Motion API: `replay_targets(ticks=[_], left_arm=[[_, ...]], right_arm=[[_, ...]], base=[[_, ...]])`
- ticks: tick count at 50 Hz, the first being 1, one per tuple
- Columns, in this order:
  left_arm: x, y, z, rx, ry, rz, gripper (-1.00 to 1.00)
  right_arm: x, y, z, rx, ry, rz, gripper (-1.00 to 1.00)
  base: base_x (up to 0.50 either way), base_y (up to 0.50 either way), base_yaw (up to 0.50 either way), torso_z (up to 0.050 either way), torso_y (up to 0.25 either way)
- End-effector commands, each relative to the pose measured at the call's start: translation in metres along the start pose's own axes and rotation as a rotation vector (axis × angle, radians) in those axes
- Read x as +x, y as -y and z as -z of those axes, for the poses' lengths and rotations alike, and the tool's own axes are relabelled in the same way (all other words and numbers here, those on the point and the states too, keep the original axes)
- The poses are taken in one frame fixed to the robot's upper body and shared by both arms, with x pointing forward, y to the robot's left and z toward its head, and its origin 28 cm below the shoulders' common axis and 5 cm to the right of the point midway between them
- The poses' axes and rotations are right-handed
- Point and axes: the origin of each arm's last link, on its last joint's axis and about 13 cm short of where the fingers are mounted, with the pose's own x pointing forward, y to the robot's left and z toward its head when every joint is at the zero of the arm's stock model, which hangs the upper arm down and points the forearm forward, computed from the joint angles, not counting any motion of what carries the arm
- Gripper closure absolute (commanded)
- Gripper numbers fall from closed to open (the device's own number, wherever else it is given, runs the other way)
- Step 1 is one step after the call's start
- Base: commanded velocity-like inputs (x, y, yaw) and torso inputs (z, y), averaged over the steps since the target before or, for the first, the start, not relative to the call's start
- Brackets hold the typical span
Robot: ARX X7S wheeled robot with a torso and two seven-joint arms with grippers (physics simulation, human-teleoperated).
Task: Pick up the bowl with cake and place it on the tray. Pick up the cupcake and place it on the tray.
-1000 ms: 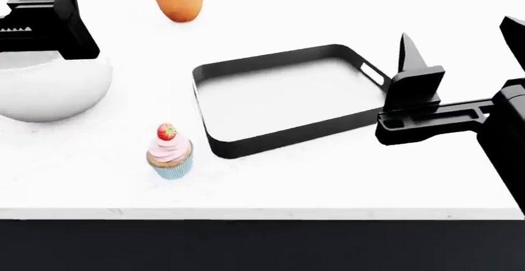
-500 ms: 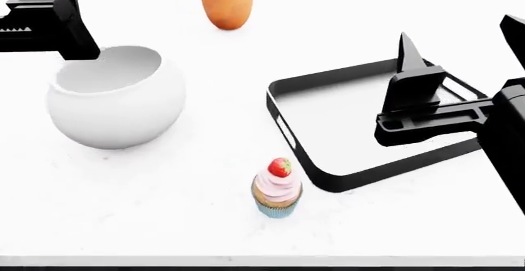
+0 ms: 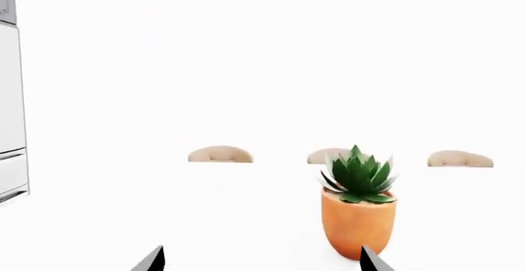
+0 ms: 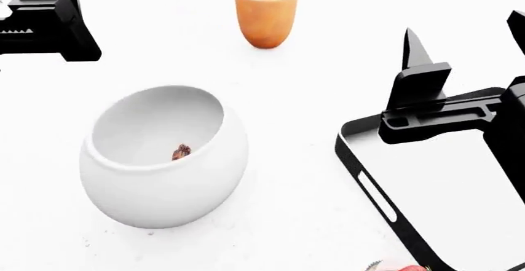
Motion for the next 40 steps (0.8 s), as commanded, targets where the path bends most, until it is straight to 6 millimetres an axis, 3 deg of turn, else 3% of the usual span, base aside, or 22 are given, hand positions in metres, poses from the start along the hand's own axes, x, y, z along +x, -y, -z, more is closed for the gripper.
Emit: replay_targets(ticks=[1,10,17,21,33,40], left_arm=[[0.000,0.000,0.000,0.000,0.002,0.000,-1.00],[0.001,0.000,-0.001,-0.001,0.000,-0.002,-1.00],[0.003,-0.004,-0.004,-0.010,0.003,-0.018,-1.00],[0.003,-0.005,-0.006,-0.015,0.005,-0.021,-1.00],[0.004,-0.009,-0.009,-0.029,0.009,-0.027,-1.00],[0.007,-0.012,-0.011,-0.033,0.013,-0.042,-1.00]], right_arm=[[0.002,0.000,0.000,-0.001,-0.019,0.020,-1.00],[0.007,0.001,-0.004,0.000,-0.080,0.066,-1.00],[0.018,-0.001,-0.026,-0.038,-0.135,0.109,-1.00],[0.032,-0.001,-0.041,-0.060,-0.196,0.107,-1.00],[0.076,-0.001,-0.106,0.166,-0.289,-0.118,-1.00],[0.112,-0.021,-0.121,0.169,-0.380,-0.174,-1.00]], base=[[0.00,0.00,0.00,0.000,0.000],[0.00,0.00,0.00,0.000,0.000],[0.00,0.00,0.00,0.000,0.000],[0.00,0.00,0.00,0.000,0.000],[0.00,0.00,0.00,0.000,0.000],[0.00,0.00,0.00,0.000,0.000]])
